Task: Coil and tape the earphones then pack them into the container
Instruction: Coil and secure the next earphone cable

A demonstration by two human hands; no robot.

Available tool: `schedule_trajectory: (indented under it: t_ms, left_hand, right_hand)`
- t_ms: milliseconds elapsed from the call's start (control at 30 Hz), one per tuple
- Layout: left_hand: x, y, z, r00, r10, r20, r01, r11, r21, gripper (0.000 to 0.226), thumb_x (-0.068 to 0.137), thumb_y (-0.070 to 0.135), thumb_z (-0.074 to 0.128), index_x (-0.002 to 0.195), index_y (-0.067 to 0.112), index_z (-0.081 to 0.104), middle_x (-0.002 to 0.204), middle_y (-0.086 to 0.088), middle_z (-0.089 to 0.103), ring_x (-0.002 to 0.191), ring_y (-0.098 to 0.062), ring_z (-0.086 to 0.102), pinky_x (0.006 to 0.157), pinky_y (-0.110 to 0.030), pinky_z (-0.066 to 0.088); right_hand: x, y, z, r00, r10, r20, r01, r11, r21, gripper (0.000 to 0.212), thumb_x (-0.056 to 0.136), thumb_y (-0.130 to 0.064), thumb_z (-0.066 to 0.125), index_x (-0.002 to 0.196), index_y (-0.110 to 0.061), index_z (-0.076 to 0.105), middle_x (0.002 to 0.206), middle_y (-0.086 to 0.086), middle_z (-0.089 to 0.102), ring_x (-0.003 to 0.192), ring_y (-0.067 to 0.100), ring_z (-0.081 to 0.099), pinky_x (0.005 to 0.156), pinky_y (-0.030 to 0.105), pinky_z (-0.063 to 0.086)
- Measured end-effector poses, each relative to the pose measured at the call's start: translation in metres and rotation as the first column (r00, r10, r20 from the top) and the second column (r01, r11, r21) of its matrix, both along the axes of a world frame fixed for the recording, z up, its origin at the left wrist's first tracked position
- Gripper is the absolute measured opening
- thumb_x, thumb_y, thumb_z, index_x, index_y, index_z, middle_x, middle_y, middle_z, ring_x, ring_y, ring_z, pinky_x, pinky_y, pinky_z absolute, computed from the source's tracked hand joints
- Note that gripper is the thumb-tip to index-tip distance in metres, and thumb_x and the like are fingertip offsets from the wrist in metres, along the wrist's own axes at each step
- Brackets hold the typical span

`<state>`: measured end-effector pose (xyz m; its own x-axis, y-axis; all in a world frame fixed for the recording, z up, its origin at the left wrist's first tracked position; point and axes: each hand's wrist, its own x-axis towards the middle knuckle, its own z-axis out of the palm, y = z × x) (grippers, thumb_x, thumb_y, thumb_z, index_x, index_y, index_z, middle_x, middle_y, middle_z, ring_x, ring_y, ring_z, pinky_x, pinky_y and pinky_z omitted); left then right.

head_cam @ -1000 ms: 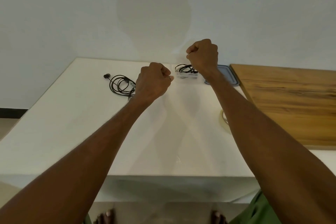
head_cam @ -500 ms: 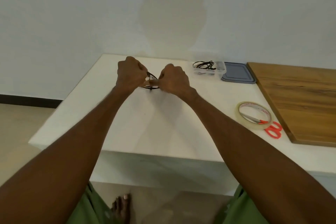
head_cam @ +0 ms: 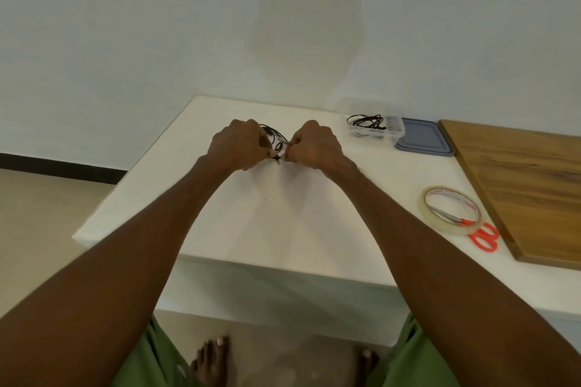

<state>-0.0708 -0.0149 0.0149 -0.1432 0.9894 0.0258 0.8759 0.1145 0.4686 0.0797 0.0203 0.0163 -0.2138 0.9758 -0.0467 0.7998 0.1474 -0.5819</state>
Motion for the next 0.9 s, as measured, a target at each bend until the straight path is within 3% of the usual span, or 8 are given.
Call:
schedule_trajectory:
  t_ms: [200,300,400,500,600,667,800,900]
  left_hand:
    - [0.012,0.01,-0.011,0.99,0.132,-0.047,-0.13,0.991,0.041,0.039,0.078,0.046,0.075,0.098,0.012,0.07,0.095,-0.01,0.068,0.089,-0.028,0.064,0.072,-0.032,0.049]
    - [0.017,0.011,-0.013,0.99,0.143,-0.001,-0.142,0.988,0.052,0.025,0.076,0.027,0.069,0.096,0.013,0.073,0.092,-0.006,0.069,0.087,-0.026,0.064,0.066,-0.029,0.044]
    - [0.021,0.011,-0.016,0.991,0.125,-0.056,-0.121,0.99,0.071,0.023,0.077,0.029,0.064,0.089,0.01,0.067,0.092,-0.009,0.067,0.087,-0.03,0.064,0.066,-0.03,0.041]
    - [0.026,0.01,-0.019,0.979,0.087,-0.184,-0.066,0.991,0.116,0.027,0.084,0.034,0.059,0.077,0.009,0.053,0.092,-0.014,0.066,0.082,-0.03,0.056,0.066,-0.031,0.037]
    - [0.022,0.009,-0.014,0.963,0.113,-0.243,-0.071,0.982,0.175,0.031,0.091,0.036,0.053,0.086,0.006,0.06,0.097,-0.014,0.067,0.081,-0.032,0.055,0.069,-0.032,0.036]
    - [0.016,0.01,-0.003,0.98,0.157,-0.12,-0.135,0.976,0.172,0.033,0.09,0.036,0.051,0.092,0.007,0.066,0.094,-0.012,0.066,0.087,-0.034,0.059,0.07,-0.031,0.037]
    - [0.005,0.009,0.023,0.879,0.145,0.455,-0.192,0.98,0.059,0.032,0.086,0.032,0.052,0.079,0.004,0.064,0.071,-0.004,0.061,0.061,-0.021,0.048,0.051,-0.024,0.034]
    - [0.006,0.0,0.025,0.91,0.087,0.405,-0.125,0.99,0.069,0.036,0.09,0.031,0.05,0.081,-0.001,0.064,0.071,-0.008,0.055,0.058,-0.018,0.041,0.051,-0.026,0.031]
  right_hand:
    - [0.002,0.0,0.001,0.997,0.05,-0.067,-0.055,0.995,-0.082,0.029,0.071,-0.012,0.074,0.096,0.002,0.069,0.08,0.014,0.064,0.07,0.027,0.055,0.065,0.033,0.048]
    - [0.003,0.002,0.001,0.997,-0.005,-0.077,0.001,0.999,-0.044,0.031,0.071,-0.01,0.076,0.099,-0.001,0.067,0.089,0.013,0.068,0.078,0.029,0.063,0.069,0.034,0.052]
    - [0.005,0.002,-0.004,0.997,-0.049,-0.055,0.049,0.999,0.009,0.039,0.072,-0.014,0.076,0.109,-0.009,0.063,0.104,0.011,0.067,0.089,0.03,0.066,0.076,0.034,0.054]
    - [0.007,0.0,-0.01,0.993,0.001,-0.116,0.003,0.999,0.038,0.028,0.07,-0.013,0.078,0.097,-0.015,0.073,0.094,0.007,0.071,0.086,0.024,0.066,0.07,0.029,0.051]
    - [0.009,0.001,-0.008,0.979,-0.034,-0.203,0.058,0.992,0.115,0.009,0.074,-0.013,0.076,0.082,-0.016,0.077,0.082,0.003,0.07,0.081,0.022,0.067,0.065,0.029,0.051]
    - [0.011,0.006,-0.002,0.952,-0.091,-0.293,0.128,0.986,0.111,0.004,0.076,-0.012,0.074,0.08,-0.013,0.075,0.082,0.005,0.073,0.079,0.025,0.069,0.07,0.036,0.058]
    - [0.014,0.009,0.012,0.869,-0.123,-0.479,0.13,0.991,-0.018,0.008,0.08,-0.017,0.074,0.08,-0.008,0.073,0.078,0.006,0.074,0.062,0.019,0.065,0.056,0.03,0.055]
    - [0.011,0.003,0.02,0.791,-0.117,-0.601,0.036,0.989,-0.144,0.035,0.085,-0.043,0.07,0.08,-0.009,0.075,0.073,0.004,0.075,0.054,0.016,0.063,0.051,0.023,0.051]
